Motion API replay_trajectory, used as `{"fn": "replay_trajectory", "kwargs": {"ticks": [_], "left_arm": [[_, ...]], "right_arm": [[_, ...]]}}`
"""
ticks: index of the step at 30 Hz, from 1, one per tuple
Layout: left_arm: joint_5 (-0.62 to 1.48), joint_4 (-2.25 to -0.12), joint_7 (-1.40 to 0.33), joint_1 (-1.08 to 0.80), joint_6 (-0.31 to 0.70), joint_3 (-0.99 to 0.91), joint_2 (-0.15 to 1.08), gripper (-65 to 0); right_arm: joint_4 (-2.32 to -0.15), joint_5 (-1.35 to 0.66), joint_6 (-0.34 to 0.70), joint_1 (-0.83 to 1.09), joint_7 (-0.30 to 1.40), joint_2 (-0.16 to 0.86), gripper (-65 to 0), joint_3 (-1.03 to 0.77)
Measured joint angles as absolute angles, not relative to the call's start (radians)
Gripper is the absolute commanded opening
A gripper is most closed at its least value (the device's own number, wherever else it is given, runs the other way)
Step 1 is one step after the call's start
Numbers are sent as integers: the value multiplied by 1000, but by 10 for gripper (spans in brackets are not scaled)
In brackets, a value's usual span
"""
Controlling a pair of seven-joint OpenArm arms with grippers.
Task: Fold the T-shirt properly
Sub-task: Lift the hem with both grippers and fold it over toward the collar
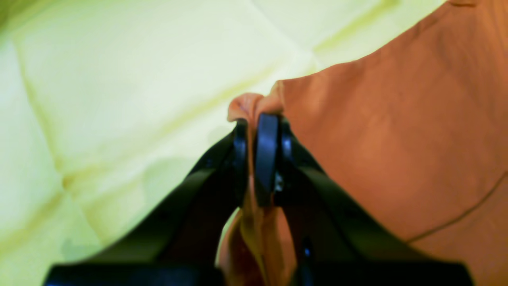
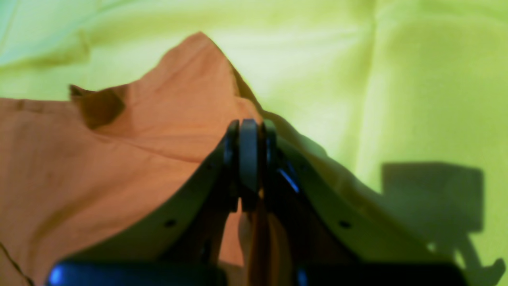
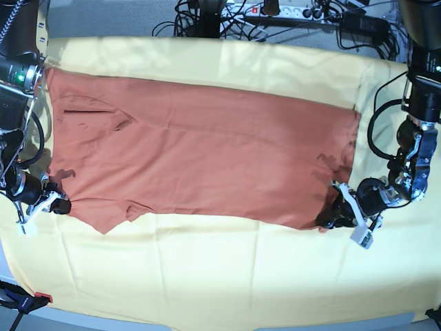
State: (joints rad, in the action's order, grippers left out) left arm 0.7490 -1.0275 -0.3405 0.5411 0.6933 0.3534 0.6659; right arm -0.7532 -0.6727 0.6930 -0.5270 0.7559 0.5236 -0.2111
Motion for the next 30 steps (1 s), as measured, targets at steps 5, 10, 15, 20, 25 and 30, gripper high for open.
{"fn": "replay_trajectory", "kwargs": {"ticks": [5,10,15,20,25,30], "left_arm": [[859,-1028,-427,541,692,353,685,-650],[922,-1033,-475,541,691,353,685,-650],[984,-1052,-554,541,690,353,700,-650],[988,-1139,-558,540,690,353,732,-650],[980,-1246,-577,481,691,353,763,-650],[938,-1321,-585,413,690,353,800,-650]], "right_arm": [[-766,-730,693,-526,817,532,-650,-189],[-828,-732,693,-524,831,549,-650,-80],[-899,-733,693,-525,832,582,-650,17],[-913,-734,693,-526,839,604,-650,38],[-1014,-744,694,-459,833,624,-650,43],[-1240,-686,698,-260,725,680,-650,46]]}}
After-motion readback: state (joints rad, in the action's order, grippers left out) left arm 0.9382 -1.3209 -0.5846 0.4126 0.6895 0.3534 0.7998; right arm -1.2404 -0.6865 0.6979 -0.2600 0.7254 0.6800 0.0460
